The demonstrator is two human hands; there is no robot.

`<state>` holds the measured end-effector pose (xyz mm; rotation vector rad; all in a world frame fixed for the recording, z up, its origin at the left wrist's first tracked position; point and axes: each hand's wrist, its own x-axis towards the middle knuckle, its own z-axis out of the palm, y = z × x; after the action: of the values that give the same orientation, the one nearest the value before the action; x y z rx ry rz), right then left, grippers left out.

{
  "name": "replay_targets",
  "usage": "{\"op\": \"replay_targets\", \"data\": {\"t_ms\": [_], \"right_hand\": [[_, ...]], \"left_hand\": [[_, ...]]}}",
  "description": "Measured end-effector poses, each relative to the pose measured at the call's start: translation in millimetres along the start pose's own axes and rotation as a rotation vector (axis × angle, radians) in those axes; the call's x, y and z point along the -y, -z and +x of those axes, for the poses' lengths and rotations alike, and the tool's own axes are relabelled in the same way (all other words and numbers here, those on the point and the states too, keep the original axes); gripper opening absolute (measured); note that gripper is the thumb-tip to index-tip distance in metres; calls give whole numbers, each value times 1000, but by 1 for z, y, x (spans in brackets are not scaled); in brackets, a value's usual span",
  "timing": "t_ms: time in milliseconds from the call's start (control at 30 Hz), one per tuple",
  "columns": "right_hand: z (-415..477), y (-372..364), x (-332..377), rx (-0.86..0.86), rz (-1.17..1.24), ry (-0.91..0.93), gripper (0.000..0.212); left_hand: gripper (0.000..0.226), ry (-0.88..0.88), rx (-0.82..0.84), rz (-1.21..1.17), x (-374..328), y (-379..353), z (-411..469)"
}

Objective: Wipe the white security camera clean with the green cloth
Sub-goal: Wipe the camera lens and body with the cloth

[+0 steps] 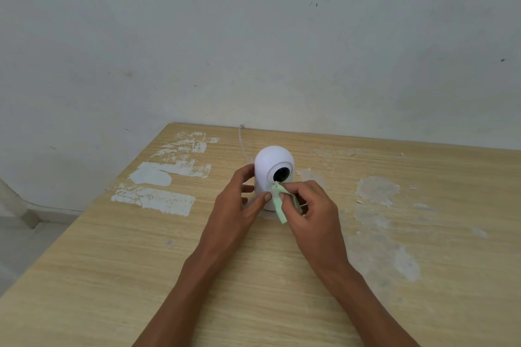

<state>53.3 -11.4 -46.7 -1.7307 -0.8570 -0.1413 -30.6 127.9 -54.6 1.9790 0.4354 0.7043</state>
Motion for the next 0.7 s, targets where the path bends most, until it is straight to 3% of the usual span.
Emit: {"op": "replay_targets", "data": {"t_ms": [67,200,267,367,433,500,600,700], "right_hand": [[1,6,-2,-17,71,-68,16],[-1,17,0,27,263,-198,13],[-1,21,2,46,345,-246,12],[-3,26,6,124,389,-239,14],[-7,29,8,166,397,-233,15],[-11,31,9,159,346,-218,18],[-17,30,12,8,109,-114,21],[-24,28,19,-14,-10,17,18]], "left_hand": [[53,-4,-54,58,-3,3,-2],[19,-25,-191,17,-13,10,-13],[8,24,-92,-89,-19,9,-19],[24,115,103,-306,-28,0,-25],[26,117,144,-360,-31,-6,-26],[20,101,122,-347,-30,-9,-27],[11,70,39,-256,-27,-13,-28],[13,122,-15,-364,-29,-17,-30]]}}
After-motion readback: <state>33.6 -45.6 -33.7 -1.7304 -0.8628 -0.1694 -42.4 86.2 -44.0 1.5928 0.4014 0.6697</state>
